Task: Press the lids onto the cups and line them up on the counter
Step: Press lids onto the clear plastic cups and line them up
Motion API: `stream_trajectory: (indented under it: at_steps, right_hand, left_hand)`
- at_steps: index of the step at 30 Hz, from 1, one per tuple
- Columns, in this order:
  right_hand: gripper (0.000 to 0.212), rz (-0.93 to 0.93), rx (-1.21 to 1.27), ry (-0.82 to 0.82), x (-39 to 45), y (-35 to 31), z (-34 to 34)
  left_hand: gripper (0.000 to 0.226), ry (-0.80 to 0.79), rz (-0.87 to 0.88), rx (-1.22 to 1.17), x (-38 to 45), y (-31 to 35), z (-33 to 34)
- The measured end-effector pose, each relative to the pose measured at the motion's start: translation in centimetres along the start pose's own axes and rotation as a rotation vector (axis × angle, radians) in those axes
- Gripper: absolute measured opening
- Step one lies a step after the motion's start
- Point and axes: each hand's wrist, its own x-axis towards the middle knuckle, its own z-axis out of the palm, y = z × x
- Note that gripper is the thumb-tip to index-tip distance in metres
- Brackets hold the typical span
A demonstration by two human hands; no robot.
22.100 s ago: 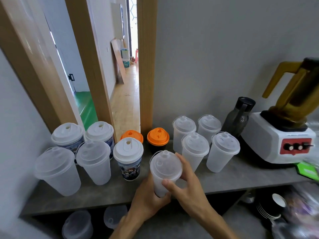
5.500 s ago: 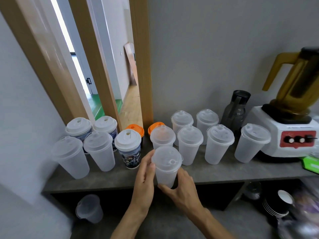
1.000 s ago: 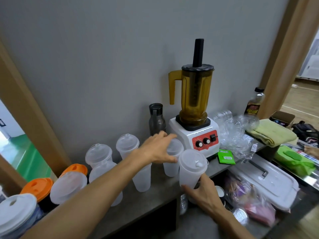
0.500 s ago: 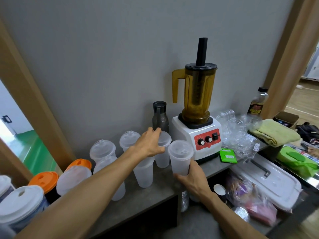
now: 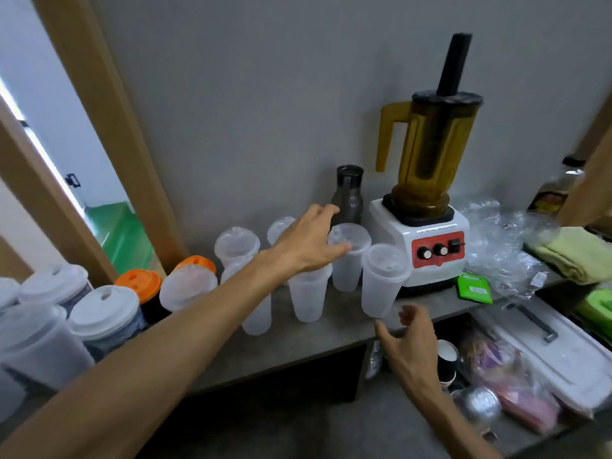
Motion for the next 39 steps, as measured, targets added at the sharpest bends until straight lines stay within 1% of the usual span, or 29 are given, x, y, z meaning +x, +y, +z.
stream_trajectory:
  at_steps: [1,2,4,5,7,9,11,13,15,17,19,20,22,24,26,27,28,29,30,31,33,34,36,38,39]
  right_hand:
    - [0.045,-0.026,0.021,-0.007,-1.3,-0.4,0.2]
    - [0.038,-0.050,0.042,-0.055,-2.7,-0.9,0.6]
    - [0.030,-0.095,0.059,-0.201,-5.2,-2.0,1.9]
    - [0.028,-0.120,0.057,-0.282,-6.4,-2.7,2.9]
    - [0.026,-0.166,0.053,-0.451,-9.0,-4.1,5.6]
    - [0.028,-0.230,0.028,-0.595,-11.8,-5.7,8.8]
    - [0.024,-0.297,-0.002,-0.728,-14.6,-7.4,12.0]
    - [0.018,-0.368,-0.030,-0.855,-17.6,-9.3,14.9]
    - [0.011,-0.442,-0.068,-0.987,-21.1,-10.7,17.9]
    - [0.009,-0.509,-0.124,-1.123,-25.3,-11.6,21.1]
    - [0.014,-0.552,-0.177,-1.239,-29.8,-11.9,24.2]
    - [0.020,-0.564,-0.215,-1.308,-32.0,-12.2,25.4]
    - [0.042,-0.569,-0.298,-1.448,-36.1,-12.6,27.6]
    - [0.059,-0.504,-0.289,-1.562,-39.5,-13.1,29.3]
    - [0.059,-0.389,-0.280,-1.637,-42.1,-13.5,30.8]
    - [0.056,-0.329,-0.292,-1.664,-42.9,-13.8,31.3]
    - [0.058,-0.289,-0.289,-1.660,-43.4,-14.0,31.6]
    - [0.064,-0.276,-0.278,-1.633,-43.4,-14.3,31.4]
    - [0.069,-0.278,-0.249,-1.598,-43.0,-14.7,31.0]
    - [0.070,-0.273,-0.205,-1.579,-42.2,-15.3,30.2]
    - [0.065,-0.273,-0.138,-1.548,-40.0,-16.1,27.9]
    - [0.063,-0.285,-0.114,-1.533,-38.6,-16.6,26.5]
    - [0.058,-0.354,-0.069,-1.482,-34.9,-17.4,23.3]
    - [0.056,-0.446,-0.016,-1.382,-31.0,-18.4,19.5]
    - [0.057,-0.464,0.024,-1.326,-29.1,-19.1,17.4]
  left_hand:
    - [0.068,0.071,0.020,-0.024,-1.7,-0.2,-0.9]
    - [0.061,0.150,0.045,-0.054,-3.8,-0.6,-1.6]
    - [0.044,0.309,0.092,-0.125,-9.0,-2.0,-2.7]
    - [0.035,0.358,0.102,-0.147,-12.0,-3.0,-3.1]
    - [0.020,0.385,0.070,-0.156,-18.5,-5.4,-3.2]
    - [0.008,0.372,-0.039,-0.151,-25.2,-8.4,-2.6]
    - [0.007,0.355,-0.192,-0.127,-31.6,-11.5,-1.1]
    - [0.007,0.332,-0.390,-0.087,-38.0,-14.9,1.1]
    - [0.015,0.329,-0.631,-0.032,-44.3,-18.2,3.6]
    - [0.031,0.305,-0.870,0.008,-49.8,-21.1,5.7]
    - [0.056,0.196,-1.057,0.042,-53.8,-23.3,6.8]
    - [0.069,0.123,-1.122,0.042,-55.2,-24.3,7.3]
    - [0.095,-0.014,-1.196,-0.026,-57.0,-25.9,8.0]
    - [0.111,-0.082,-1.236,-0.104,-58.1,-27.5,9.2]
    - [0.112,-0.088,-1.232,-0.213,-58.5,-28.3,10.2]
    - [0.105,-0.050,-1.211,-0.302,-58.7,-28.7,10.7]
    - [0.094,0.004,-1.185,-0.392,-58.8,-28.8,10.9]
    - [0.082,0.046,-1.153,-0.433,-58.7,-28.7,10.6]
    - [0.078,0.081,-1.128,-0.451,-58.5,-28.4,10.3]
    - [0.081,0.094,-1.099,-0.447,-58.2,-28.2,10.0]
    - [0.093,0.108,-1.040,-0.427,-57.3,-27.5,9.0]
    - [0.095,0.112,-0.992,-0.418,-56.3,-26.8,8.2]
    - [0.096,0.111,-0.849,-0.432,-53.7,-25.0,6.0]
    - [0.100,0.126,-0.705,-0.421,-50.2,-22.6,3.5]
    - [0.100,0.163,-0.638,-0.418,-48.3,-21.3,2.2]
